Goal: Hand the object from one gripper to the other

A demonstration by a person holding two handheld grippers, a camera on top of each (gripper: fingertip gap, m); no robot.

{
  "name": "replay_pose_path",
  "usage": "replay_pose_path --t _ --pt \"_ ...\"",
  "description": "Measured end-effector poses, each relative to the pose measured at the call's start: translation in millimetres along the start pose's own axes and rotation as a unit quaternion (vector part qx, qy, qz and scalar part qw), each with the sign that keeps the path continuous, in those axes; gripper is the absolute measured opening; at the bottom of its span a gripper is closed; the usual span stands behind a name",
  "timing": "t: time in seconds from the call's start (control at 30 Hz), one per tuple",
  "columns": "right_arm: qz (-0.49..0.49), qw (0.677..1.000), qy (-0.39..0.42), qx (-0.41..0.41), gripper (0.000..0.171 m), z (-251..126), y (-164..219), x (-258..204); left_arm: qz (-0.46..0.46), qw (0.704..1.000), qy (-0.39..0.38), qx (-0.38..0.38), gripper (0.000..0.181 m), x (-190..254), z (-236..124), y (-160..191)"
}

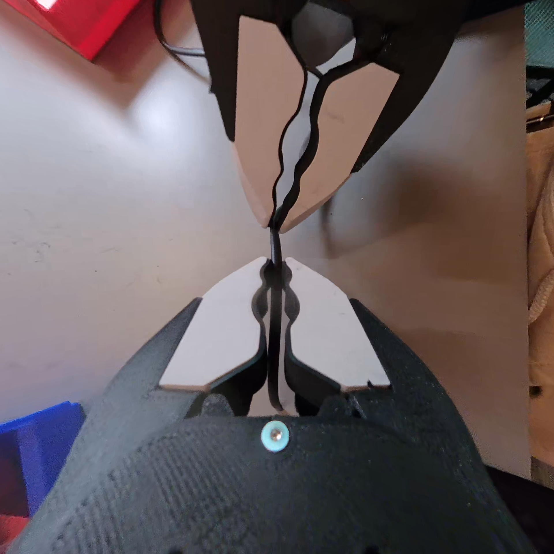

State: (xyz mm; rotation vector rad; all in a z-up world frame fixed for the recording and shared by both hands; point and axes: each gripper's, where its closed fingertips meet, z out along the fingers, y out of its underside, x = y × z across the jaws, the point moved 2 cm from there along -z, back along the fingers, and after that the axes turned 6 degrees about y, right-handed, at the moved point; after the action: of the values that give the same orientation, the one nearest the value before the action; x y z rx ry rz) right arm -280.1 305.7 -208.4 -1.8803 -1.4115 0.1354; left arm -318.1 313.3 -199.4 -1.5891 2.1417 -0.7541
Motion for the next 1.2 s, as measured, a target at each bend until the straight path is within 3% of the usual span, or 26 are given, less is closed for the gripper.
replay_pose_path --t 0.1,0.2,0.27,0.3,0.4,0.47,0.57,0.7,0.77,0.83,1.0,1.1,1.2 --pt "0.029 0.998 0.010 0.063 0.004 -11.7 -7.4 9.7 -0.007 0.998 0.001 0.062 0.006 -4.2 -14.8 -8.0" --pt "0.064 0.994 -0.022 0.086 0.027 -17.4 -3.0 14.7 -0.009 0.989 0.007 0.146 0.006 -5.6 -34.9 -19.8" --pt "0.079 0.990 -0.051 0.109 0.022 -16.3 -5.8 9.5 -0.009 0.985 0.021 0.171 0.006 -3.9 -41.5 -21.3" --pt "0.084 0.989 -0.047 0.114 0.006 -15.3 -7.7 10.4 -0.009 0.984 0.025 0.176 0.006 -4.2 -43.0 -19.9" --pt "0.076 0.992 -0.027 0.096 0.004 -19.0 -8.4 16.7 -0.044 0.989 0.020 0.143 0.007 -14.1 -40.8 -2.1" --pt "0.067 0.995 -0.011 0.070 0.003 -25.0 -7.4 21.1 -0.059 0.991 0.001 0.122 0.017 -20.5 -40.0 3.5" --pt "0.025 1.000 0.009 0.004 0.003 -23.4 1.8 19.8 -0.026 0.995 -0.026 0.089 0.032 -17.3 -43.8 -5.2" --pt "0.027 0.999 -0.010 -0.020 0.003 -16.5 -3.2 16.0 0.012 0.999 -0.010 0.028 0.033 -7.3 -33.8 -17.0" --pt "0.018 1.000 -0.012 -0.019 0.003 -16.2 -10.0 19.5 0.012 1.000 0.013 0.004 0.031 -7.0 -24.3 -18.8" --pt "0.020 1.000 -0.015 -0.004 0.003 -18.6 -18.7 22.6 0.004 0.999 0.040 -0.003 0.012 -8.1 -17.2 -20.2" --pt "0.045 0.995 0.001 0.093 0.004 -35.0 -22.5 37.9 -0.012 0.993 0.034 0.115 0.003 -23.0 -24.4 -35.7" --pt "0.070 0.993 -0.012 0.095 0.022 -35.4 -9.9 43.9 -0.016 0.983 0.041 0.181 0.003 -25.4 -32.7 -40.7" --pt "0.064 0.993 -0.010 0.102 0.001 -24.0 -8.2 41.8 -0.033 0.977 0.058 0.201 0.004 -25.4 -38.5 -37.7"
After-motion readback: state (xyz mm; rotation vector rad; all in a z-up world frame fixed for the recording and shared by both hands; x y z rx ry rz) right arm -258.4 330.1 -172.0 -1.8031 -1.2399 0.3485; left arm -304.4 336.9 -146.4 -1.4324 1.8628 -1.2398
